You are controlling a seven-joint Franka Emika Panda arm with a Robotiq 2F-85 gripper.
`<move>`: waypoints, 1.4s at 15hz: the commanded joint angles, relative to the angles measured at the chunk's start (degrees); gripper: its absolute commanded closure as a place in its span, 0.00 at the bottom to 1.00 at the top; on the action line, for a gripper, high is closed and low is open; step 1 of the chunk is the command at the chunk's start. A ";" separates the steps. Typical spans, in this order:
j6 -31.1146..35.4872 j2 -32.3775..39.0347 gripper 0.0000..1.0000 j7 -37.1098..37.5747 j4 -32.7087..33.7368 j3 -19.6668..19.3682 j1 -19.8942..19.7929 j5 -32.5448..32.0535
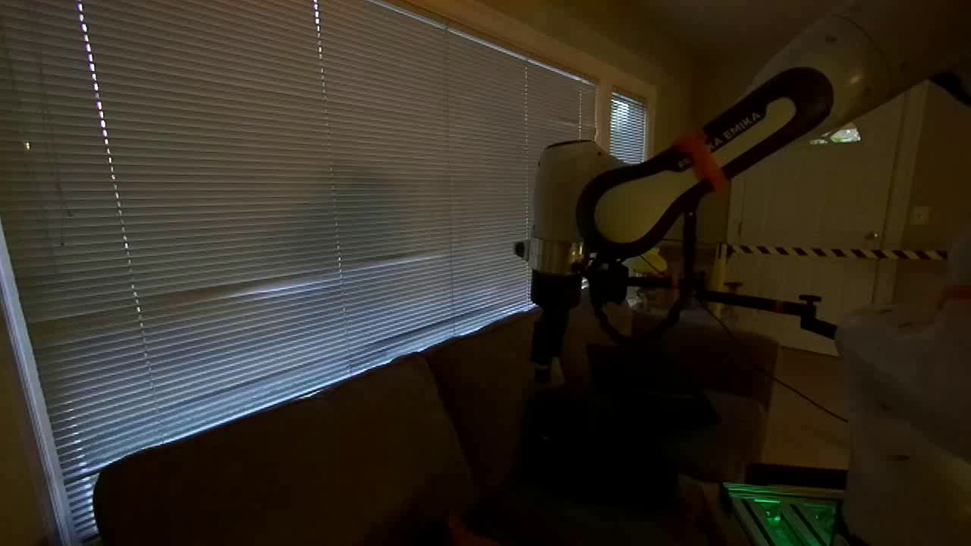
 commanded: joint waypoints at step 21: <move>7.89 26.76 0.00 63.54 13.34 6.78 -13.44 -30.77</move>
